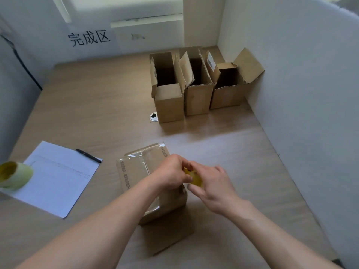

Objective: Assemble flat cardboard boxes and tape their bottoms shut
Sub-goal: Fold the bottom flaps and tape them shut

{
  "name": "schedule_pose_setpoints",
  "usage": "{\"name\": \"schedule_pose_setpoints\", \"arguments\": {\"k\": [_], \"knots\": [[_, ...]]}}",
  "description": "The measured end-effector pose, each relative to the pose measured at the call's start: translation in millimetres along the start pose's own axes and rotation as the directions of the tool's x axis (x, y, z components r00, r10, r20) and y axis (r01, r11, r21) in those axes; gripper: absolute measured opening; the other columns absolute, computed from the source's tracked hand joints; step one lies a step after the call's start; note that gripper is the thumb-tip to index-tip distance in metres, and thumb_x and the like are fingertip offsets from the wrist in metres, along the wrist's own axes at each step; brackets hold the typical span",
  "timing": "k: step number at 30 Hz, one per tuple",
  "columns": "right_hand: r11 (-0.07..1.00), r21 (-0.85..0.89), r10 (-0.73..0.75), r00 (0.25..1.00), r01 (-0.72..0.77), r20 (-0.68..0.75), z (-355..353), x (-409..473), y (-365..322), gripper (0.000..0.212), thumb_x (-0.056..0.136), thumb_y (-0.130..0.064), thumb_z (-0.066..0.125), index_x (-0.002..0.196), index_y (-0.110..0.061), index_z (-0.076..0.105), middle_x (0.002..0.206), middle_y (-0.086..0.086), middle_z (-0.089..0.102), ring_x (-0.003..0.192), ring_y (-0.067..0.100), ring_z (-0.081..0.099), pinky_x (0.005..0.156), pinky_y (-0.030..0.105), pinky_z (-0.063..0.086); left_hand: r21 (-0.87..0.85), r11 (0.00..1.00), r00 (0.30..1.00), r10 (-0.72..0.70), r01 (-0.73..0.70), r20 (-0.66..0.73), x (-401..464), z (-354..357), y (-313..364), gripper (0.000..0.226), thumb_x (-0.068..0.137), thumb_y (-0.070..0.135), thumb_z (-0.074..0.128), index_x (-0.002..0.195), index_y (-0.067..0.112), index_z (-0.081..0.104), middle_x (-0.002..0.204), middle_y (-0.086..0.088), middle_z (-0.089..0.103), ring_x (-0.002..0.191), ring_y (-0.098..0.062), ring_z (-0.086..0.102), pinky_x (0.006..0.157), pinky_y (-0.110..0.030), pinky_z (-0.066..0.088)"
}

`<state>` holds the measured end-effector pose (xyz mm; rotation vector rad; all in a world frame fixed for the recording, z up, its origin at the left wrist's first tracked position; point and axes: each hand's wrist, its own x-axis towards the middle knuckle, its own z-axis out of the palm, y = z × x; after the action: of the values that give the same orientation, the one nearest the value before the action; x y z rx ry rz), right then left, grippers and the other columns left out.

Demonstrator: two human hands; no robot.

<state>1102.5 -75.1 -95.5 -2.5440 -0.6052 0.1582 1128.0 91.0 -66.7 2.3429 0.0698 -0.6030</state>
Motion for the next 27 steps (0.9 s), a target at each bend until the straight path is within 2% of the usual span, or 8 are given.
{"name": "schedule_pose_setpoints", "arguments": {"k": [2,4,6,8,13,18,24,27], "knots": [[0.962,0.251,0.084,0.992,-0.106,0.097,1.8,10.8,-0.6,0.058,0.082,-0.045,0.063,0.134,-0.047,0.037,0.078,-0.011,0.064,0.076,0.018,0.059,0.067,0.033,0.044,-0.073,0.997,0.999,0.026,-0.028,-0.035,-5.2,-3.7,6.1,0.025,0.076,0.008,0.075,0.097,0.017,0.066,0.067,0.009,0.058,0.055,0.000,0.054,0.055,-0.015,0.043],[0.859,0.485,0.126,0.986,-0.164,0.111,-0.3,14.2,2.8,0.062,0.075,-0.046,0.066,0.129,-0.059,0.041,0.063,-0.012,0.056,0.061,0.008,0.052,0.059,0.026,0.041,-0.104,0.992,0.997,0.061,-0.065,-0.041,-9.7,-9.7,13.1,0.029,0.077,0.007,0.073,0.098,0.018,0.056,0.072,0.006,0.058,0.065,-0.011,0.057,0.063,-0.025,0.048],[0.751,0.641,0.118,0.987,-0.160,0.108,-4.0,15.1,8.3,0.058,0.069,-0.042,0.069,0.121,-0.060,0.053,0.069,-0.017,0.063,0.064,0.003,0.056,0.062,0.021,0.043,-0.020,0.992,0.992,0.127,-0.128,-0.022,-12.3,-16.3,21.1,0.031,0.076,0.011,0.073,0.097,0.021,0.051,0.074,0.008,0.057,0.073,-0.015,0.056,0.070,-0.031,0.047],[0.666,0.725,0.095,0.984,-0.174,0.149,-10.3,16.9,10.4,0.047,0.067,-0.032,0.072,0.111,-0.048,0.065,0.076,-0.013,0.068,0.068,0.005,0.059,0.066,0.023,0.047,0.106,0.978,0.983,0.181,-0.179,-0.010,-15.3,-22.4,30.6,0.033,0.076,0.017,0.075,0.095,0.026,0.050,0.076,0.011,0.055,0.078,-0.014,0.054,0.070,-0.029,0.045],[0.602,0.758,0.159,0.968,-0.251,0.194,-24.6,21.2,7.6,0.018,0.062,-0.013,0.072,0.076,-0.024,0.068,0.066,0.002,0.062,0.063,0.018,0.057,0.063,0.039,0.049,0.172,0.961,0.975,0.223,-0.217,-0.016,-19.4,-22.8,41.2,0.031,0.079,0.017,0.073,0.093,0.028,0.048,0.088,0.002,0.062,0.086,-0.021,0.056,0.074,-0.034,0.049],[0.677,0.698,0.200,0.971,-0.235,0.133,-26.8,16.8,6.2,0.008,0.058,-0.016,0.066,0.060,-0.020,0.060,0.053,-0.003,0.053,0.051,0.010,0.047,0.049,0.025,0.038,0.072,0.979,0.979,0.196,-0.191,-0.063,-23.2,-17.6,37.3,0.034,0.078,0.010,0.073,0.095,0.028,0.050,0.076,0.009,0.060,0.079,-0.015,0.058,0.072,-0.029,0.050],[0.690,0.703,0.143,0.985,-0.173,0.101,-27.9,12.4,11.2,0.030,0.072,-0.014,0.075,0.055,-0.019,0.051,0.052,-0.008,0.043,0.053,0.010,0.038,0.050,0.025,0.032,-0.027,0.977,0.975,0.211,-0.213,-0.073,-31.4,-18.5,33.2,0.034,0.077,0.005,0.073,0.102,0.023,0.057,0.090,0.006,0.067,0.071,-0.008,0.058,0.070,-0.026,0.050],[0.730,0.655,0.233,0.972,-0.194,0.029,-26.8,17.1,20.2,0.046,0.080,-0.003,0.074,0.050,-0.019,0.044,0.049,-0.007,0.036,0.050,0.010,0.034,0.052,0.029,0.028,-0.047,0.988,0.956,0.132,-0.149,-0.260,-37.2,-28.9,20.3,0.034,0.078,0.011,0.074,0.107,0.023,0.060,0.101,0.006,0.064,0.082,-0.011,0.058,0.071,-0.018,0.039]]}}
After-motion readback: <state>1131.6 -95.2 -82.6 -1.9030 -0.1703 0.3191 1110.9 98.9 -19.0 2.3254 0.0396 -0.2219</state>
